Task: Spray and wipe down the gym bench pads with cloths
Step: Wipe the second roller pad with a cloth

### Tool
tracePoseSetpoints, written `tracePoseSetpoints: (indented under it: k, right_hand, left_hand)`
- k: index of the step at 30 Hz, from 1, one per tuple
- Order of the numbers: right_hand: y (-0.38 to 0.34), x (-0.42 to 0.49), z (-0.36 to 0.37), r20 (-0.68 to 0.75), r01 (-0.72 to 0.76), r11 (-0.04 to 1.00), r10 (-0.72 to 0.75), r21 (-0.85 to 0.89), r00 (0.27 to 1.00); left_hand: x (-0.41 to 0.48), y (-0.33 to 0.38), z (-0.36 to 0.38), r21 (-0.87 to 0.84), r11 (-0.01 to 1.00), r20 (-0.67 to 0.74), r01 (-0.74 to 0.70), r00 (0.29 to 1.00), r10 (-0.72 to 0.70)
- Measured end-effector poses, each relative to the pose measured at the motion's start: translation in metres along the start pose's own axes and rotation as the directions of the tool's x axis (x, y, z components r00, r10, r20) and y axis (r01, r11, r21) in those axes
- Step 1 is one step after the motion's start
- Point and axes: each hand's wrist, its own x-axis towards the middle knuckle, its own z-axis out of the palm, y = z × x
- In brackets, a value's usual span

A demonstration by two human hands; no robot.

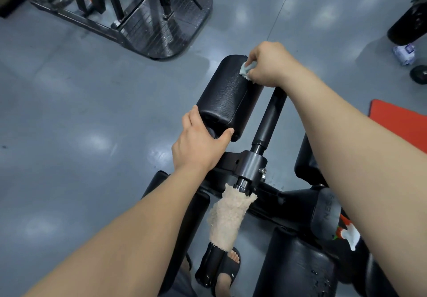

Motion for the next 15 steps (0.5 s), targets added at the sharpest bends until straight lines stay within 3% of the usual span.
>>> tracePoseSetpoints:
  k: [9,15]
  right_hand:
    - [-0.023,-0.033,0.005,0.143,0.081,0.996,-0.075,-0.039,0.987]
    - [-0.033,-0.062,0.019,0.123,0.15,0.989,-0.148,-0.005,0.981]
  left_hand:
    - [0.0,-0.001,-0.002,-0.015,1.0,0.03,0.003,1.0,-0.002]
    - [0.003,-0.006,0.002,-0.025,1.0,0.029,-0.008,1.0,0.009]
